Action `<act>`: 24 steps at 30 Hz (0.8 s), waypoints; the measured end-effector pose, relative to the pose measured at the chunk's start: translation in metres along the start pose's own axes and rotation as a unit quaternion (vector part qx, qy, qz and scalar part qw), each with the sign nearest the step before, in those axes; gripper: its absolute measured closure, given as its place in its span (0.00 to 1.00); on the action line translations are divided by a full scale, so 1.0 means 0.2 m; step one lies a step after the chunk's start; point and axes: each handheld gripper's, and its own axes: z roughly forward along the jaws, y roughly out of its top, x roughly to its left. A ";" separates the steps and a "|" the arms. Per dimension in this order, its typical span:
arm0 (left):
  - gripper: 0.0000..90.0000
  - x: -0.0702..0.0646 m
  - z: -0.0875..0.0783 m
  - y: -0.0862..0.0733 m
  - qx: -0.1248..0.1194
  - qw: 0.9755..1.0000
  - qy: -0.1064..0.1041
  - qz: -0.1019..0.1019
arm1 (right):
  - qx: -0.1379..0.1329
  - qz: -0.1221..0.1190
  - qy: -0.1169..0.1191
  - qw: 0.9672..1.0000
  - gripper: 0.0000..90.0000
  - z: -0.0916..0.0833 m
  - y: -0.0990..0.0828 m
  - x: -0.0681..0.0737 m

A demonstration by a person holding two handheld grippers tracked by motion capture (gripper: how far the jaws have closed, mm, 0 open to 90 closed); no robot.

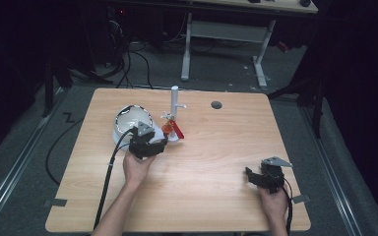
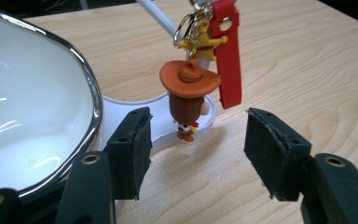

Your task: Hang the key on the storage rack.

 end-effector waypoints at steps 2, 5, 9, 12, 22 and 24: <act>0.46 -0.01 -0.02 0.00 -0.001 1.000 -0.002 0.003 | 0.000 0.000 0.000 1.000 0.35 0.00 0.00 0.00; 0.45 -0.02 -0.05 0.00 -0.007 1.000 -0.005 0.008 | 0.000 0.000 0.000 1.000 0.35 0.00 0.00 0.00; 0.45 -0.02 -0.07 -0.02 -0.012 1.000 -0.007 0.004 | 0.000 0.000 0.000 1.000 0.35 0.00 0.00 0.00; 0.45 -0.02 -0.09 -0.04 -0.012 1.000 -0.006 0.001 | 0.000 0.000 0.000 1.000 0.35 0.00 0.00 0.00; 0.45 -0.01 -0.14 -0.10 -0.016 1.000 -0.006 -0.009 | 0.000 -0.001 0.000 1.000 0.35 0.00 0.00 0.00; 0.45 0.00 -0.15 -0.12 -0.017 1.000 -0.006 -0.013 | 0.000 0.000 0.000 1.000 0.35 0.00 0.00 0.00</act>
